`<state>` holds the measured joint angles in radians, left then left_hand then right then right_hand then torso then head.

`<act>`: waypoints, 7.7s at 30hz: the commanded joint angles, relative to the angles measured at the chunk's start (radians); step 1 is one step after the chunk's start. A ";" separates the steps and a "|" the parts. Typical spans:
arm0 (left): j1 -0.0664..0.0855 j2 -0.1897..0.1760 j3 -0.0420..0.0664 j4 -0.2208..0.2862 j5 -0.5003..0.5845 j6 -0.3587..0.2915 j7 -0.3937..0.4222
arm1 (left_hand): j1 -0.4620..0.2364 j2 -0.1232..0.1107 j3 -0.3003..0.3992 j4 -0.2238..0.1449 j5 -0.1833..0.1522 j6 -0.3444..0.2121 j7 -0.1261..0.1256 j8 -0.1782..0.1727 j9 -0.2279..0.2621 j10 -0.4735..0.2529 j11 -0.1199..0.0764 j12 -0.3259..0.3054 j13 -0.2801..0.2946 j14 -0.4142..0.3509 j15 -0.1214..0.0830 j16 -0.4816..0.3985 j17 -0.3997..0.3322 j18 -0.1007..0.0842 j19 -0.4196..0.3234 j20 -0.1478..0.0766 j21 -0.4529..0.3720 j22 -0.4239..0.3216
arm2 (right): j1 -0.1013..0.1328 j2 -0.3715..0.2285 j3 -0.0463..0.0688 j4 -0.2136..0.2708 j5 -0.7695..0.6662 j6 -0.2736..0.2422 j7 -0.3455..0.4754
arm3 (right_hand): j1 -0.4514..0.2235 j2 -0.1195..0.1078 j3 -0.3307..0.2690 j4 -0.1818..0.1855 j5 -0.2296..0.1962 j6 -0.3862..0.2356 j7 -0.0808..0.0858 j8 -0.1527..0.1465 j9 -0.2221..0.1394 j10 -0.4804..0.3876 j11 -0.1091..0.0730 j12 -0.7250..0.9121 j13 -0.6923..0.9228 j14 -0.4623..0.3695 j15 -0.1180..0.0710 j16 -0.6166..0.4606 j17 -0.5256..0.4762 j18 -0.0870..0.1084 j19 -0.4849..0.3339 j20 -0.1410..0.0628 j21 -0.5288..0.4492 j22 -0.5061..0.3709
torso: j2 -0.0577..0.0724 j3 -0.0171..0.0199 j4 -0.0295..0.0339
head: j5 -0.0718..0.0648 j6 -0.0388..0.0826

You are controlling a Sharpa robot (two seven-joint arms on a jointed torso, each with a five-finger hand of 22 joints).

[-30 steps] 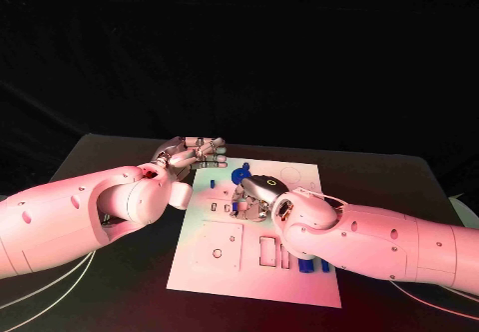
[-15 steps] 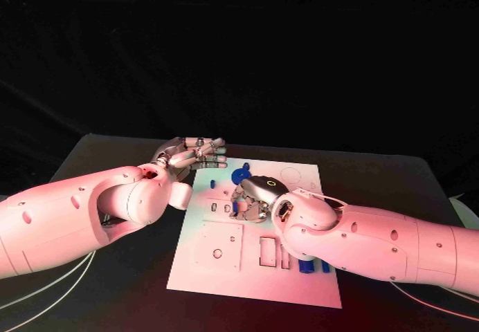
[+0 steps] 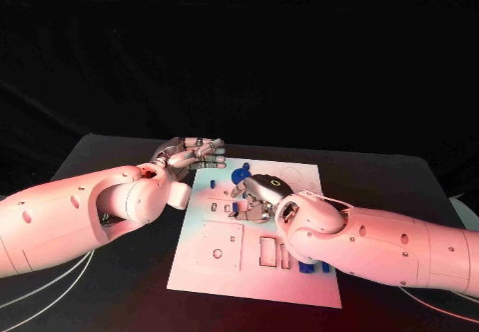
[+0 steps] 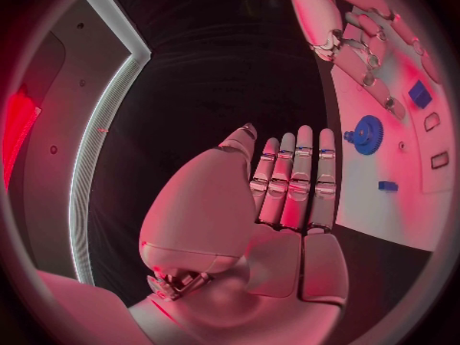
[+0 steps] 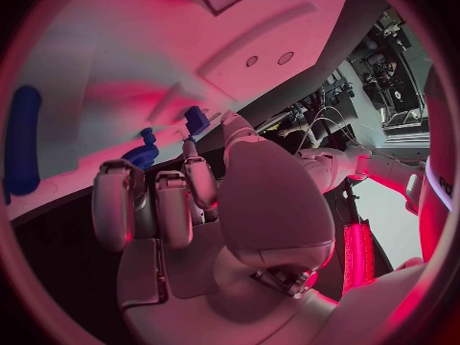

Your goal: Assemble the parts on the task board

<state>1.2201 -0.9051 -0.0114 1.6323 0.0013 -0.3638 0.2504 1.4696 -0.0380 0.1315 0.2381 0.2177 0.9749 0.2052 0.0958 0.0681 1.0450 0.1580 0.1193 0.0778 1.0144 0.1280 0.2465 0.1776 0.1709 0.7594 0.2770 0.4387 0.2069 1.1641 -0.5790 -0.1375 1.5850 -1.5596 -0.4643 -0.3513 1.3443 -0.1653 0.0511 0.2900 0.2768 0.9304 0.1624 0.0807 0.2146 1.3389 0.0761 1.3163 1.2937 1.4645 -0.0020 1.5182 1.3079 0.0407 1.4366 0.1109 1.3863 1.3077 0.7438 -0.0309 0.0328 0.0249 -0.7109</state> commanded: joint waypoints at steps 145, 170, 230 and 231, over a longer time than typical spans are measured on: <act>0.086 0.367 -0.022 -0.308 -1.036 0.698 -0.974 | -0.123 0.072 -0.190 0.047 0.005 0.062 -0.146 0.231 0.513 0.299 -0.170 1.017 1.068 0.556 -0.196 1.324 1.393 -0.149 0.749 -0.236 1.088 1.262 | 0.118 -0.357 0.011 0.093 0.527 -0.122 0.302 | 0.053 0.055 0.028 -0.008 0.102 0.055 -0.026 0.071 0.020 -0.145 -0.024 -0.188 -0.221 -0.010 -0.018 -0.346 -0.206 0.104 -0.231 -0.020 -0.512 -0.210 | -0.044 0.0198 -0.0179 | 0.036 -0.070; 0.083 0.312 -0.021 -0.261 -0.933 0.574 -0.976 | -0.065 -0.118 0.460 -0.049 0.020 0.022 -0.140 0.261 0.656 0.312 -0.170 0.991 1.059 0.556 -0.196 1.324 1.393 -0.150 0.751 -0.240 1.089 1.271 | 0.118 -0.360 0.011 0.091 0.528 -0.125 0.306 | 0.050 0.057 0.029 -0.005 0.104 0.055 -0.026 0.072 0.020 -0.144 -0.023 -0.188 -0.222 -0.010 -0.018 -0.349 -0.208 0.104 -0.232 -0.020 -0.517 -0.212 | -0.046 0.0228 -0.0150 | 0.038 -0.069; 0.012 0.229 -0.019 -0.143 -1.117 0.417 -0.963 | -0.180 -0.162 0.600 -0.140 0.087 0.033 -0.150 0.297 0.745 0.319 -0.179 0.970 1.035 0.556 -0.204 1.324 1.393 -0.154 0.763 -0.245 1.098 1.291 | 0.115 -0.370 0.011 0.089 0.546 -0.127 0.316 | 0.023 0.062 0.025 0.000 0.121 0.054 -0.026 0.074 0.019 -0.143 -0.023 -0.189 -0.228 -0.007 -0.018 -0.355 -0.208 0.104 -0.226 -0.020 -0.524 -0.214 | -0.043 0.0218 -0.0159 | 0.037 -0.079; 0.012 0.229 -0.019 -0.143 -1.118 0.418 -0.963 | -0.182 -0.162 0.602 -0.140 0.087 0.033 -0.150 0.298 0.747 0.319 -0.179 0.969 1.034 0.556 -0.204 1.324 1.393 -0.154 0.763 -0.245 1.098 1.291 | 0.114 -0.370 0.011 0.089 0.546 -0.127 0.316 | 0.023 0.062 0.025 0.000 0.121 0.054 -0.026 0.074 0.019 -0.143 -0.023 -0.189 -0.228 -0.007 -0.018 -0.355 -0.208 0.104 -0.226 -0.020 -0.524 -0.214 | -0.043 0.0217 -0.0157 | 0.037 -0.080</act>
<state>1.2344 -0.6777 -0.0298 1.4879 -1.1044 0.0243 -0.6977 1.2938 -0.2053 0.5623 0.2656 0.3010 1.0007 0.0626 0.3901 0.7872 1.3663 -0.0172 1.0952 1.1121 1.4674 -0.0677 1.5683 1.3073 0.0310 1.4689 0.0393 1.5297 1.3080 1.2794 -0.9492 -0.1268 1.6732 -1.0104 -0.5927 -0.0447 1.3767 -0.1055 0.0749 0.2858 0.3930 0.9799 0.1340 0.1506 0.2334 1.2013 0.0527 1.1304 1.0674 1.4594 -0.0217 1.1699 1.0997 0.1388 1.2108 0.0876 0.8652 1.0940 0.7009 -0.0086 0.0170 0.0612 -0.7899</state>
